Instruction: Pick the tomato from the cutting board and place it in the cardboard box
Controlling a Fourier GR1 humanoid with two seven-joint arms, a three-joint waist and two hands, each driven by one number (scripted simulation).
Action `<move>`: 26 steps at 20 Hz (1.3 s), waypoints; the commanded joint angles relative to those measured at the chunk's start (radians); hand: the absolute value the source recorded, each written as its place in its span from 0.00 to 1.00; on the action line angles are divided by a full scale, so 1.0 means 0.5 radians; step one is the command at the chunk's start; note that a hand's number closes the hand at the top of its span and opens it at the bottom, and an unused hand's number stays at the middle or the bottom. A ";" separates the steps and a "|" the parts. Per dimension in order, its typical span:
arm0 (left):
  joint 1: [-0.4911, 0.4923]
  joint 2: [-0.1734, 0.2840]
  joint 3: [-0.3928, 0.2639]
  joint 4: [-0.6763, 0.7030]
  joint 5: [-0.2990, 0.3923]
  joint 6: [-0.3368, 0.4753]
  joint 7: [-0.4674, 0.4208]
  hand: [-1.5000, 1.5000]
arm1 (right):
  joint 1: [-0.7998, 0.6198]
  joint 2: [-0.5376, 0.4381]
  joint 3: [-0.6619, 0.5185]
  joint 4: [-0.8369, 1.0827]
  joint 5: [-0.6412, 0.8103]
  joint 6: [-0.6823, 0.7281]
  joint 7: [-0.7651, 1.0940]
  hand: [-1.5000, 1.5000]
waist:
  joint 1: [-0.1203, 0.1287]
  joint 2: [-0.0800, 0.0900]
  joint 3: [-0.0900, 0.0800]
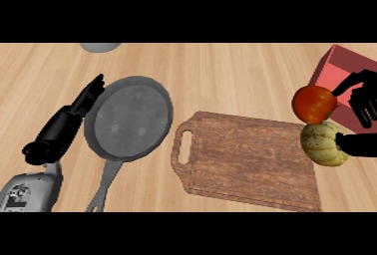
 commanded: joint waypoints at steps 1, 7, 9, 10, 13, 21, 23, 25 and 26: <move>-0.113 -0.041 -0.015 0.068 -0.041 0.047 0.024 0.50 | -0.202 -0.051 -0.306 0.170 -0.133 0.034 0.205 1.00 | 0.005 0.006 0.001; 0.027 0.022 0.014 -0.032 0.023 -0.063 -0.037 0.50 | -0.574 -0.321 -0.523 0.936 -0.107 -0.137 0.068 1.00 | 0.065 0.013 0.003; -0.127 -0.010 0.015 0.149 -0.027 -0.014 -0.013 0.50 | -0.712 -0.462 -0.547 1.103 -0.120 -0.075 0.081 1.00 | 0.042 0.016 0.002; -0.035 -0.003 0.022 0.010 0.003 -0.029 0.023 0.50 | -0.581 -0.557 -0.577 1.166 -0.085 -0.107 -0.097 1.00 | 0.044 0.012 0.003; -0.045 -0.075 -0.040 0.032 -0.040 0.011 -0.016 0.50 | -0.687 -0.642 -0.409 1.467 0.123 -0.211 -0.175 1.00 | 0.056 0.016 0.002; -0.031 -0.065 -0.039 0.022 -0.049 -0.001 -0.024 0.50 | -0.748 -1.000 -0.284 2.230 0.237 0.070 -0.558 1.00 | 0.083 0.026 0.005; -0.169 -0.046 -0.010 0.135 -0.038 -0.021 -0.064 0.50 | -0.886 -1.009 -0.221 2.454 0.300 0.059 -0.609 1.00 | 0.106 0.045 0.006; -0.171 -0.018 0.014 0.114 -0.021 -0.040 -0.041 0.50 | -0.859 -1.087 -0.128 2.531 0.386 0.129 -0.704 1.00 | 0.100 0.037 0.005; -0.122 -0.067 -0.043 0.094 -0.054 -0.017 -0.053 0.50 | -0.884 -1.087 -0.096 2.626 0.449 0.059 -0.706 1.00 | 0.125 0.045 0.007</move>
